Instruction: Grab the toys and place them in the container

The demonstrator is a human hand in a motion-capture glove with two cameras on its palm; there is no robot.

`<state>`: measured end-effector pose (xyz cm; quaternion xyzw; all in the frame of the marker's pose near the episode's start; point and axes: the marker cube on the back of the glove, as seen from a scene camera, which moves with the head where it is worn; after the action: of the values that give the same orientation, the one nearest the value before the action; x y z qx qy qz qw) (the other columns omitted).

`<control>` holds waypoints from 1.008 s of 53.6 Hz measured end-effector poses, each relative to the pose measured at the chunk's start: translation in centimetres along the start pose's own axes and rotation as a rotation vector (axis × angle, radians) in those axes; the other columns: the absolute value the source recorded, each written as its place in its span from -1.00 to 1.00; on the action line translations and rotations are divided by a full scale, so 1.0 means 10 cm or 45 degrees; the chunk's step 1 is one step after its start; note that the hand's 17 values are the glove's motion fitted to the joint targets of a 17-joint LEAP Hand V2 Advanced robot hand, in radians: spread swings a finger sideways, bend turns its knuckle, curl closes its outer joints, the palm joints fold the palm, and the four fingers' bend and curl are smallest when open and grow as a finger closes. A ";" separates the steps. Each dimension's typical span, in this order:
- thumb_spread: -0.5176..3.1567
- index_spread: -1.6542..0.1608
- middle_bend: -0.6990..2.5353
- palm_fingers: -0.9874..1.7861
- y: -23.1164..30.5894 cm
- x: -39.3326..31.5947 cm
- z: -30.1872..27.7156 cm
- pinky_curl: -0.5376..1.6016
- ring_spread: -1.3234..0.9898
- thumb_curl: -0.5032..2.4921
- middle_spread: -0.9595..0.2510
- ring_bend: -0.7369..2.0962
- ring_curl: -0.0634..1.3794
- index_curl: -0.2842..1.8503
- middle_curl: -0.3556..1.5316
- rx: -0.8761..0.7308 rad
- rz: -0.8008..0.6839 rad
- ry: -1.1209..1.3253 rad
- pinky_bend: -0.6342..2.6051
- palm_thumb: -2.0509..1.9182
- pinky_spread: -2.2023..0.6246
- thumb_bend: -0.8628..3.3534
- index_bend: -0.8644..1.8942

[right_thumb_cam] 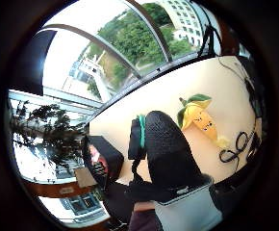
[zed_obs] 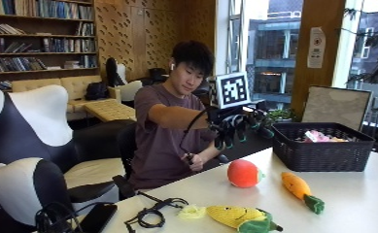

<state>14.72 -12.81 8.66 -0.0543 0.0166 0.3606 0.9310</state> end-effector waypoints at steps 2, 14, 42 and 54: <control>0.03 0.71 -0.37 -0.41 -0.05 0.04 0.11 -0.13 0.10 -0.50 0.60 0.15 -0.47 -0.57 -0.25 -0.008 0.031 -0.028 0.12 0.01 0.56 -0.61 -0.32; 0.01 0.75 -0.38 -0.41 -0.15 0.10 0.84 -0.14 0.16 -0.49 0.75 0.10 -0.51 -0.59 -0.23 -0.090 0.146 -0.035 0.11 0.02 0.59 -0.60 -0.33; -0.05 0.73 -0.41 -0.27 -0.10 0.30 2.42 -0.18 0.13 -0.48 0.70 0.07 -0.53 -0.58 -0.21 -0.229 0.203 0.077 0.04 0.03 0.54 -0.60 -0.31; -0.01 0.64 -0.19 0.38 -0.15 0.25 2.41 -0.19 -0.08 -0.43 0.31 0.44 -0.32 -0.56 -0.06 -0.051 0.073 0.033 0.01 0.16 0.37 -0.55 -0.22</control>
<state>17.39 -9.51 32.59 -0.0770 0.0231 0.3865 0.9188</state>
